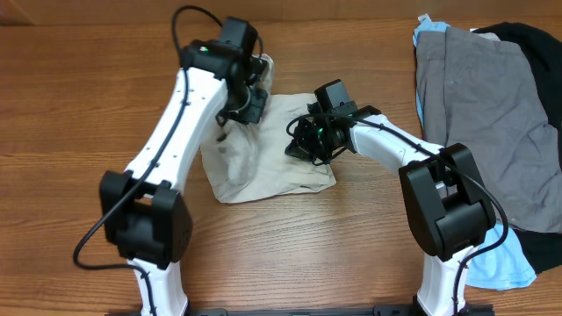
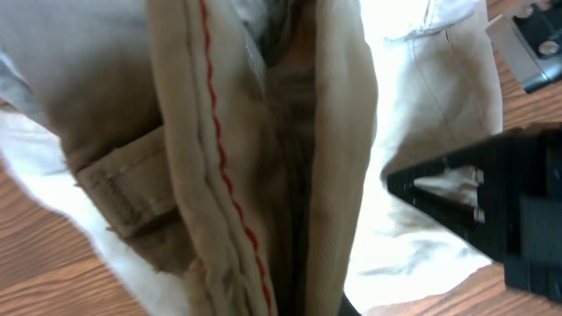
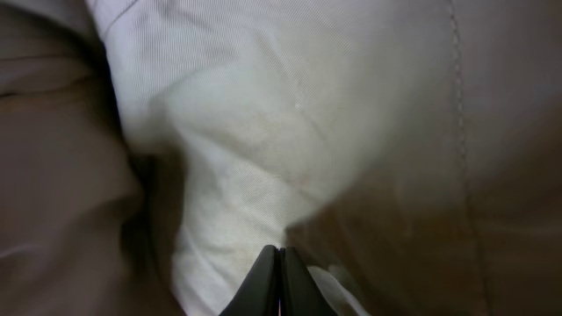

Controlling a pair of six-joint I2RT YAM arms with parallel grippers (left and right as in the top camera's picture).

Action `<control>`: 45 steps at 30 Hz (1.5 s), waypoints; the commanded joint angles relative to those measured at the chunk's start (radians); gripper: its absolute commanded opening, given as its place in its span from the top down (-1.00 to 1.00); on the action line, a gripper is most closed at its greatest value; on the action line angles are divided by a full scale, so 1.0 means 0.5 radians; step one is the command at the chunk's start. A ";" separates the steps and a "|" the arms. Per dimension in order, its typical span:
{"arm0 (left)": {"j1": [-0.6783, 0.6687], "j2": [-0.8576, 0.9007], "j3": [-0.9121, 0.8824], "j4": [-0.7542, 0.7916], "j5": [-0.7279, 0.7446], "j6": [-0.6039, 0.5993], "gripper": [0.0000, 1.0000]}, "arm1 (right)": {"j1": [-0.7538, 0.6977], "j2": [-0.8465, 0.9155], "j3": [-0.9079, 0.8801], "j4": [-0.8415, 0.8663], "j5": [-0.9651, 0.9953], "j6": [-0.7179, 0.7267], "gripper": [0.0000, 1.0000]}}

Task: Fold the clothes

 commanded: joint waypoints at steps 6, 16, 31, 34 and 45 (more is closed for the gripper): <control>-0.012 0.068 0.043 0.050 0.021 -0.117 0.92 | 0.009 -0.011 0.029 0.061 -0.027 0.012 0.92; 0.103 0.067 0.058 -0.240 -0.612 -0.109 0.92 | -0.218 -0.304 0.031 -0.092 0.097 0.037 0.92; 0.268 0.066 0.675 -0.538 -0.663 -0.101 0.92 | -0.108 -0.048 0.029 -0.114 0.156 0.308 0.92; 0.268 0.066 0.786 -0.569 -0.656 -0.097 0.92 | -0.053 0.008 0.029 -0.021 0.146 0.455 0.92; 0.439 0.066 1.128 -0.822 -0.732 -0.027 0.92 | 0.069 0.139 0.029 0.198 0.078 0.587 0.92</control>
